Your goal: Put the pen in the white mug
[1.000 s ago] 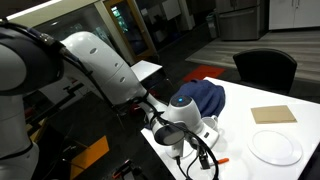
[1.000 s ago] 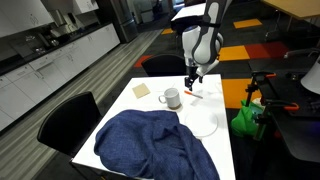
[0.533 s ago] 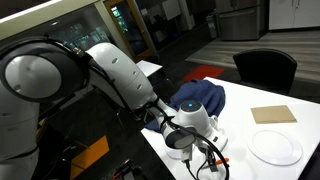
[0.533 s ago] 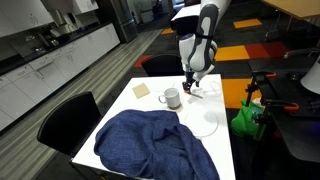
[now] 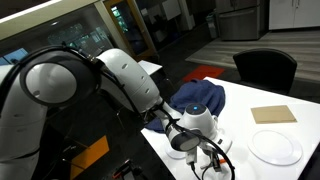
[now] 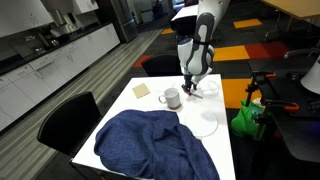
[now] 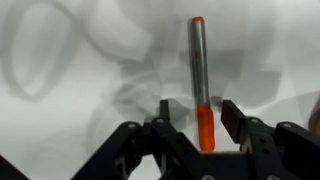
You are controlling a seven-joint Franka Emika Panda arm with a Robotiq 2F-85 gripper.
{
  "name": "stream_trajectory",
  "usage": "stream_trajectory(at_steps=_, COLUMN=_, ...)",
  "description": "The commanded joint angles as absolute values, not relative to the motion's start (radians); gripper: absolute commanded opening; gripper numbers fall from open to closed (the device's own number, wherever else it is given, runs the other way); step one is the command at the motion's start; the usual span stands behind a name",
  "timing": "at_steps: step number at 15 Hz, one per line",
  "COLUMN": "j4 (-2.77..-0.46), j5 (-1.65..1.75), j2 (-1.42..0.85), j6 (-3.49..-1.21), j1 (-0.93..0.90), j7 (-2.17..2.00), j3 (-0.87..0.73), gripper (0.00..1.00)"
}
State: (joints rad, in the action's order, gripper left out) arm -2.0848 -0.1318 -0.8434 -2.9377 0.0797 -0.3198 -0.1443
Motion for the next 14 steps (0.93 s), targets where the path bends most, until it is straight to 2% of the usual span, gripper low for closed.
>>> stream_trajectory(at_steps=1, j4=-2.057, j5=-0.154, j2=-0.868, j6=-2.949, j1=0.064, j7=-0.31, j3=-0.157, gripper=0.27)
stream_trajectory(at_steps=4, j4=-2.049, j5=-0.153, j2=-0.874, j6=-2.949, j1=0.064, j7=-0.31, j3=-0.157, gripper=0.03)
stream_trajectory(at_steps=5, j4=-2.047, j5=-0.153, j2=-0.874, j6=-2.949, j1=0.064, j7=-0.309, j3=-0.157, gripper=0.0)
stream_trajectory(at_steps=7, j4=-2.043, j5=-0.153, j2=-0.875, j6=-2.946, j1=0.063, j7=-0.31, j3=-0.158, gripper=0.04)
stream_trajectory(at_steps=14, j4=-2.133, j5=-0.137, j2=-0.716, j6=-2.866, j1=0.048, j7=-0.301, j3=-0.19, gripper=0.04)
